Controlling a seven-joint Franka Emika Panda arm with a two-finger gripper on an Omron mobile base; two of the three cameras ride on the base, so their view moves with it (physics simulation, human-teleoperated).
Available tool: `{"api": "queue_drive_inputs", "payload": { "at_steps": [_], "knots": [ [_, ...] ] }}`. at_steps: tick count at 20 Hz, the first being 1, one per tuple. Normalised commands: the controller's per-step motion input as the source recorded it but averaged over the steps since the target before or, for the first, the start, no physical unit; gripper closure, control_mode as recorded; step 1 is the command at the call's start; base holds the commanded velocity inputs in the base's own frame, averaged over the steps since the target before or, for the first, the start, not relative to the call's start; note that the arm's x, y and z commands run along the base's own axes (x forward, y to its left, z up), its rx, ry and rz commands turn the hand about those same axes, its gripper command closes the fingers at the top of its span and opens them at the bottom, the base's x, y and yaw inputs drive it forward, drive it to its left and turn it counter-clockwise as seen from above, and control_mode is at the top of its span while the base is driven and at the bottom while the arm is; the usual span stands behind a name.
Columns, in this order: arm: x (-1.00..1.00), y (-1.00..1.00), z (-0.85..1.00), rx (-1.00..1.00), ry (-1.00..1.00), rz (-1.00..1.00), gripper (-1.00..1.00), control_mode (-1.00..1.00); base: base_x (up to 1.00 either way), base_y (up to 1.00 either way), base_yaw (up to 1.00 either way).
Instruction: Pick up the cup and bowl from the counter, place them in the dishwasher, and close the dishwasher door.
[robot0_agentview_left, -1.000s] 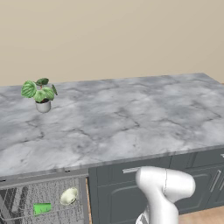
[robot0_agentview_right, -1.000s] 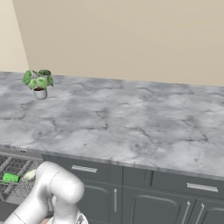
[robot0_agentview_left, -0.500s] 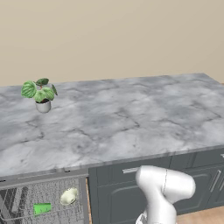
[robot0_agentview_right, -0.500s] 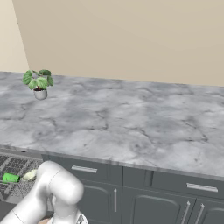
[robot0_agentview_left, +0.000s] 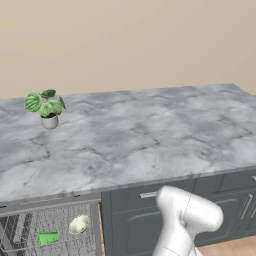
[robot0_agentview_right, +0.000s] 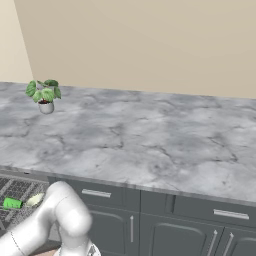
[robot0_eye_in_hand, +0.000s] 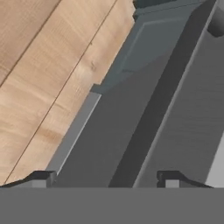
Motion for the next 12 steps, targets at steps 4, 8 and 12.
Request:
{"api": "queue_drive_inputs", "payload": {
  "at_steps": [4, 8, 12],
  "knots": [
    [0.11, 0.00, -0.66, -0.36, -0.33, 0.00, -1.00, -1.00, 0.00, 0.00, 0.00],
    [0.01, 0.00, -0.54, -0.48, -0.50, 0.00, -1.00, -1.00, 0.00, 0.00, 0.00],
    [0.00, 0.01, -0.42, -0.58, -0.64, 0.00, -1.00, -1.00, 0.00, 0.00, 0.00]
  ]
}}
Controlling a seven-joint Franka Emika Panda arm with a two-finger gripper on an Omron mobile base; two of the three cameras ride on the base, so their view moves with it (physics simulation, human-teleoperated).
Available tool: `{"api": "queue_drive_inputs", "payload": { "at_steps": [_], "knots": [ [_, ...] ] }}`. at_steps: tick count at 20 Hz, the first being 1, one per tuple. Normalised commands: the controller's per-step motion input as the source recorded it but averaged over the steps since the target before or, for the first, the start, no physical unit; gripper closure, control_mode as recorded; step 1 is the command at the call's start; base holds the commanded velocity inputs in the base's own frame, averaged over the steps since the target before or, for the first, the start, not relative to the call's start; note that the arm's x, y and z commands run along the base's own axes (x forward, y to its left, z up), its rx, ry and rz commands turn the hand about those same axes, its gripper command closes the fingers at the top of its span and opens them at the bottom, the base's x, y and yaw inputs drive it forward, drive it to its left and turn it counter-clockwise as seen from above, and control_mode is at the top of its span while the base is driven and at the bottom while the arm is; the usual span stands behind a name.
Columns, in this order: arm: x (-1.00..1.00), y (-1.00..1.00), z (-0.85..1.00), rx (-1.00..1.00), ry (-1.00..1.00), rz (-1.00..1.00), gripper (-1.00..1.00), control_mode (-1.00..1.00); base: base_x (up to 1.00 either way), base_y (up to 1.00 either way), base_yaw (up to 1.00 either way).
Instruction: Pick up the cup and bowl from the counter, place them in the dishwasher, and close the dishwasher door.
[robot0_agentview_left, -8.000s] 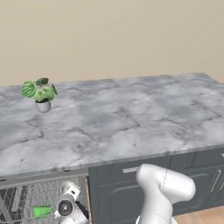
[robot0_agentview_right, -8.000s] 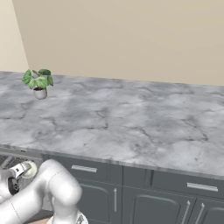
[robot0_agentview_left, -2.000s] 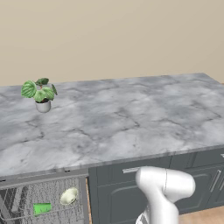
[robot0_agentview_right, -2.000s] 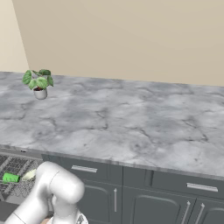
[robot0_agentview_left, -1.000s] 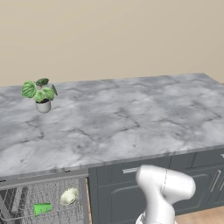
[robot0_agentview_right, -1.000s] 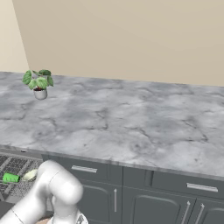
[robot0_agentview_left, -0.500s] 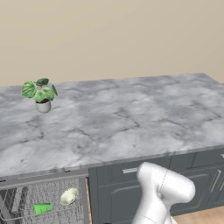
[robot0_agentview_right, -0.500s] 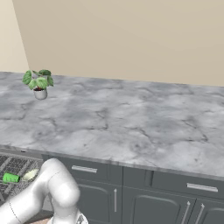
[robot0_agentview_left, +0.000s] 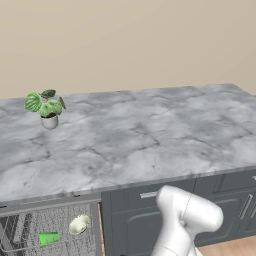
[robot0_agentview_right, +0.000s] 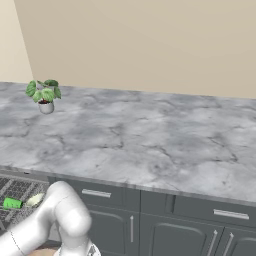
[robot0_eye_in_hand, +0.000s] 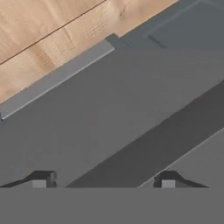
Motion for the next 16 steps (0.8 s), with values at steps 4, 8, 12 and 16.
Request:
{"api": "queue_drive_inputs", "payload": {
  "at_steps": [4, 8, 12, 16],
  "knots": [
    [0.00, 0.00, -0.44, -0.60, -0.69, 0.00, -1.00, -1.00, 0.00, 0.00, 0.00],
    [0.00, 0.01, -0.59, -0.55, -0.68, 0.00, -1.00, -1.00, 0.00, 0.00, 0.00],
    [0.06, 0.00, -0.63, -0.52, -0.64, 0.00, -1.00, -1.00, 0.00, 0.00, 0.00],
    [0.13, 0.00, -0.54, -0.55, -0.65, 0.00, -1.00, -1.00, 0.00, 0.00, 0.00]
  ]
}}
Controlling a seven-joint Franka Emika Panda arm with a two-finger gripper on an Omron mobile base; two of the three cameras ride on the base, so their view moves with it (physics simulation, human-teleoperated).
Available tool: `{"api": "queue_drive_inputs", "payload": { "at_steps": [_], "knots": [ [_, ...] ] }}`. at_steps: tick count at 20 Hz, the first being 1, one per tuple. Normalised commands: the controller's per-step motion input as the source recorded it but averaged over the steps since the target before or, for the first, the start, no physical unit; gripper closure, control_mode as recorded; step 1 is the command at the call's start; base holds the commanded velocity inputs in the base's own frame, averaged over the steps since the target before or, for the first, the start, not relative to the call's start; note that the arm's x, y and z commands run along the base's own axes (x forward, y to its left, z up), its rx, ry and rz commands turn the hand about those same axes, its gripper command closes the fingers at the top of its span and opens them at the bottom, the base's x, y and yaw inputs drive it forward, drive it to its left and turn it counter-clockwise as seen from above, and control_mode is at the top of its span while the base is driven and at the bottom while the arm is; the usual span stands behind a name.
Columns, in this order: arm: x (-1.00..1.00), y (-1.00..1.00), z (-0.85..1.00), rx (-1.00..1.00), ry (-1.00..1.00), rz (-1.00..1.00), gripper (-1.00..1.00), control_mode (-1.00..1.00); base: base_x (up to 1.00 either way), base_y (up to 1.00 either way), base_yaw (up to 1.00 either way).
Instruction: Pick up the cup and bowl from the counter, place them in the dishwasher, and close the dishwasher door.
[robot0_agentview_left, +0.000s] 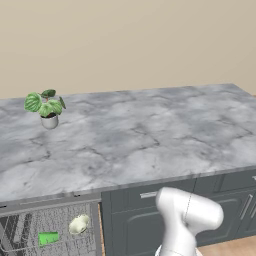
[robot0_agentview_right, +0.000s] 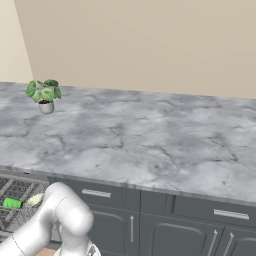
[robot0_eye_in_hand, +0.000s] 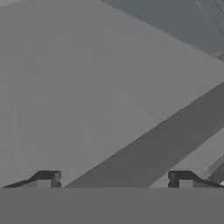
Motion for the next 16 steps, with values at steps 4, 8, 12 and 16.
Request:
{"api": "queue_drive_inputs", "payload": {
  "at_steps": [4, 8, 12, 16],
  "knots": [
    [0.16, 0.00, -0.54, -0.54, -0.64, -0.01, -1.00, -1.00, 0.00, 0.00, 0.00],
    [0.16, 0.00, -0.58, -0.53, -0.62, -0.01, -1.00, -1.00, 0.00, 0.00, 0.00],
    [0.11, 0.00, -0.53, -0.49, -0.60, -0.02, -1.00, -1.00, 0.00, 0.00, 0.00],
    [0.07, 0.00, -0.43, -0.43, -0.59, -0.02, -1.00, -1.00, 0.00, 0.00, 0.00]
  ]
}}
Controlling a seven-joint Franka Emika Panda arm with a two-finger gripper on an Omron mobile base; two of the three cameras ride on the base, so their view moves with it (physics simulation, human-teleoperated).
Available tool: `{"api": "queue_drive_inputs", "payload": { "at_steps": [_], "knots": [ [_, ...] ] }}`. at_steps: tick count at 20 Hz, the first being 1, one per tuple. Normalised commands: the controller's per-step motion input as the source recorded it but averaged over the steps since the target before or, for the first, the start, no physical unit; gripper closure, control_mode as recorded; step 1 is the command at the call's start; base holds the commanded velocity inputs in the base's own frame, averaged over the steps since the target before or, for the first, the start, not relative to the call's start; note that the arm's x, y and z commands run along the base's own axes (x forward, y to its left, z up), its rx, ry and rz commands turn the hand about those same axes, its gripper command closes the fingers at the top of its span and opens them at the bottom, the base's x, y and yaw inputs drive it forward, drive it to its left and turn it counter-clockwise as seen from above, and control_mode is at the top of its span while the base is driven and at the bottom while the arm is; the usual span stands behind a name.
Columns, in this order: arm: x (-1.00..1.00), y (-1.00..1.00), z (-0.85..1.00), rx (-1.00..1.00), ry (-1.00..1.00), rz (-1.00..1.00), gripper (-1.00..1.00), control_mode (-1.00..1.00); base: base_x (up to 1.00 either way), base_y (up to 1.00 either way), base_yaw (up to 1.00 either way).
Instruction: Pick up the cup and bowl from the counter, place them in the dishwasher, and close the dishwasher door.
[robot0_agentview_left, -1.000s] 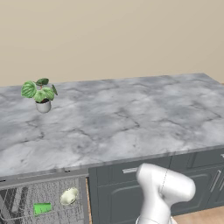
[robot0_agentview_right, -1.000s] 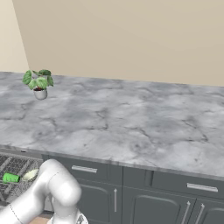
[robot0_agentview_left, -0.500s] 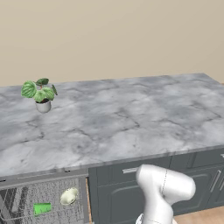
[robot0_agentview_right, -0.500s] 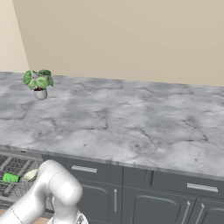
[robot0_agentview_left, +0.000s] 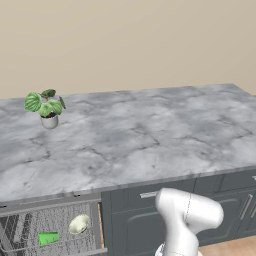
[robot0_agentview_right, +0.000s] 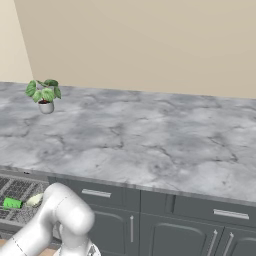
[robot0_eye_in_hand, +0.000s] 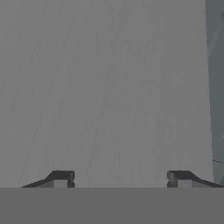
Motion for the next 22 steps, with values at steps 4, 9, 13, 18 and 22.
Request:
{"api": "queue_drive_inputs", "payload": {
  "at_steps": [4, 9, 13, 18, 22],
  "knots": [
    [0.22, 0.00, -0.34, -0.43, -0.58, -0.05, -1.00, -1.00, 0.00, 0.00, 0.00],
    [0.41, 0.00, -0.18, -0.45, -0.59, -0.07, -1.00, -1.00, 0.00, 0.00, 0.00],
    [0.45, -0.01, -0.01, -0.39, -0.59, -0.09, -1.00, -1.00, 0.00, 0.00, 0.00],
    [0.44, 0.00, 0.00, -0.38, -0.57, -0.10, -1.00, -1.00, 0.00, 0.00, 0.00],
    [0.51, -0.04, -0.01, -0.35, -0.55, -0.11, -1.00, -1.00, 0.00, 0.00, 0.00]
  ]
}}
